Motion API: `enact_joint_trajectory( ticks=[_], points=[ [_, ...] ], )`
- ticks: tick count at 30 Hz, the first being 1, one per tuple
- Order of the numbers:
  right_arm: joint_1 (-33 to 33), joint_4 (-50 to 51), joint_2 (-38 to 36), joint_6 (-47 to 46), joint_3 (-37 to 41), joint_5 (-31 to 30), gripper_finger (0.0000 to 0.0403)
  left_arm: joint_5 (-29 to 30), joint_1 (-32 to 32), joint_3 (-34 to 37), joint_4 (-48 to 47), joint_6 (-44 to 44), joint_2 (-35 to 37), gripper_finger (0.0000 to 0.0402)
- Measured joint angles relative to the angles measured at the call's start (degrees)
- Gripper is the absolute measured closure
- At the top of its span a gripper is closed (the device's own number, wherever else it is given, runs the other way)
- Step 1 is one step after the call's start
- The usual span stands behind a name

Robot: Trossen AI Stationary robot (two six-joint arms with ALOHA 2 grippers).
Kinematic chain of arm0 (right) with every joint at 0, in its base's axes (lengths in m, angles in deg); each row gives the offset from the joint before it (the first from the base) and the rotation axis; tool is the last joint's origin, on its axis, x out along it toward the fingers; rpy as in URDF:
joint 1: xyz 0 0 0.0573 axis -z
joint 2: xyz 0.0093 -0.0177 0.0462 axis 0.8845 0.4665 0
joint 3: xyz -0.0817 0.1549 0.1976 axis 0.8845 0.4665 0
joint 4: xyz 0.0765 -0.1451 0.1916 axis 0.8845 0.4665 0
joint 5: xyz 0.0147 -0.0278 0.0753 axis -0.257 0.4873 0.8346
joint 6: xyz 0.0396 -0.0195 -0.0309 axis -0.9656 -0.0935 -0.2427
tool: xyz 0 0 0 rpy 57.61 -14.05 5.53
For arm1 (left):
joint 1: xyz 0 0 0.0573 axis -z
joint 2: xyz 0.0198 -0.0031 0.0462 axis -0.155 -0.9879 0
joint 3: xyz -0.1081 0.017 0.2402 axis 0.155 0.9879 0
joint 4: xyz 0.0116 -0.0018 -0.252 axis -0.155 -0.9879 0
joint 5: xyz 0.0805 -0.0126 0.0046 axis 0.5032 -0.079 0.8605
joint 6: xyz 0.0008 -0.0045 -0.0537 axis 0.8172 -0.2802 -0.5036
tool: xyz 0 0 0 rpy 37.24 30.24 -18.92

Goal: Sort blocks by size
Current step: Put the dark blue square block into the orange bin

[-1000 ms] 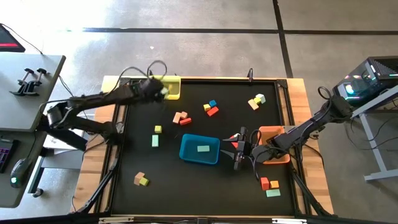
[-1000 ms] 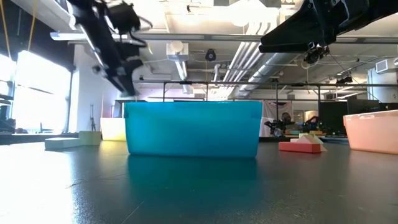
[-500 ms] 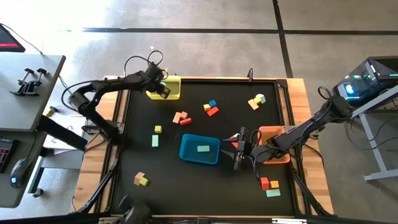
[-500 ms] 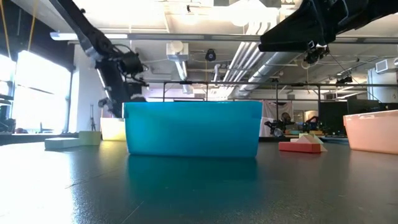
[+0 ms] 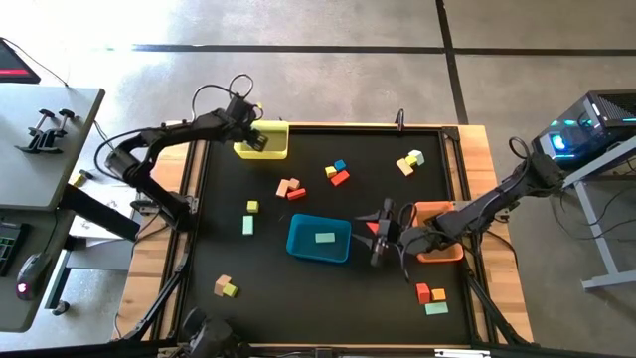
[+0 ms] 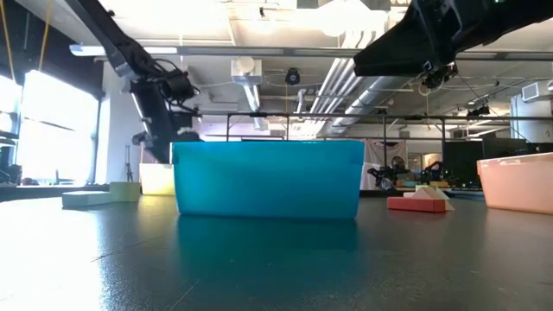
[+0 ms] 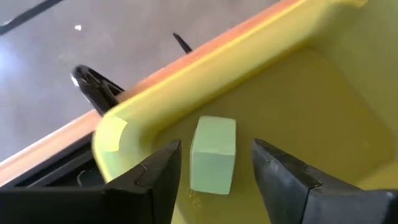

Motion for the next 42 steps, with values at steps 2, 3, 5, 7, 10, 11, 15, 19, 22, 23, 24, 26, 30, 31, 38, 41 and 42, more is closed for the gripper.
enact_joint_trajectory(
  ticks=[2,3,5,7,10,11,15,19,22,23,24,26,30,31,38,41,42],
  points=[
    [0.5,0.0,0.0,0.0,0.0,0.0,0.0195,0.0,0.3,0.0,-1.3,0.1,2.4,0.0211],
    [0.8,0.0,0.0,0.0,0.0,0.0,0.0195,0.0,0.6,0.0,-1.8,0.1,3.8,0.0211],
    [1.4,0.0,0.0,0.6,0.0,0.0,0.0195,0.0,1.1,0.0,-3.3,0.1,6.6,0.0211],
    [2.2,0.0,0.0,1.4,0.0,0.0,0.0195,-0.1,2.2,0.2,-4.2,0.1,9.6,0.0213],
    [4.4,0.0,0.0,1.5,0.0,0.0,0.0195,-1.0,5.3,2.4,-4.1,-0.8,14.0,0.0219],
    [5.1,0.0,0.0,1.5,0.0,0.0,0.0195,-1.0,6.6,3.5,-3.5,-1.0,15.4,0.022],
    [8.5,0.0,0.0,1.5,0.0,0.0,0.0195,-1.1,12.5,10.5,7.0,-2.9,20.3,0.0228],
    [12.7,0.0,0.0,2.7,0.0,1.5,0.0195,-1.6,18.3,18.7,22.7,-3.8,22.8,0.0231],
    [17.4,0.4,0.0,4.4,0.0,7.3,0.0195,-1.6,21.5,22.7,33.4,-3.0,23.1,0.0231],
    [19.3,0.5,0.0,5.0,0.0,9.5,0.0195,-1.6,22.4,23.5,35.8,-2.5,23.0,0.0231],
    [21.1,0.4,0.0,5.8,0.0,11.3,0.0195,-1.6,23.2,23.8,37.5,-1.8,23.0,0.0231],
    [25.0,0.3,0.0,7.0,0.0,13.6,0.0195,-1.6,24.6,23.9,39.4,-0.4,23.1,0.0231],
    [30.8,0.3,0.0,7.4,0.0,15.2,0.0195,-1.5,27.5,23.9,41.9,1.7,23.0,0.0232],
    [31.7,0.5,0.0,7.4,0.0,15.9,0.0195,-1.5,28.4,23.9,42.7,2.3,23.1,0.0232],
    [33.7,3.9,0.0,7.5,0.0,20.5,0.0195,-1.3,34.2,23.9,43.8,2.9,23.1,0.0232],
    [33.3,3.9,0.0,7.5,0.0,20.6,0.0195,-0.4,37.0,23.9,43.2,0.7,23.1,0.0232],
    [33.2,3.7,0.0,7.6,0.0,20.6,0.0195,0.0,38.0,23.9,42.8,-0.7,23.1,0.0232]
  ],
)
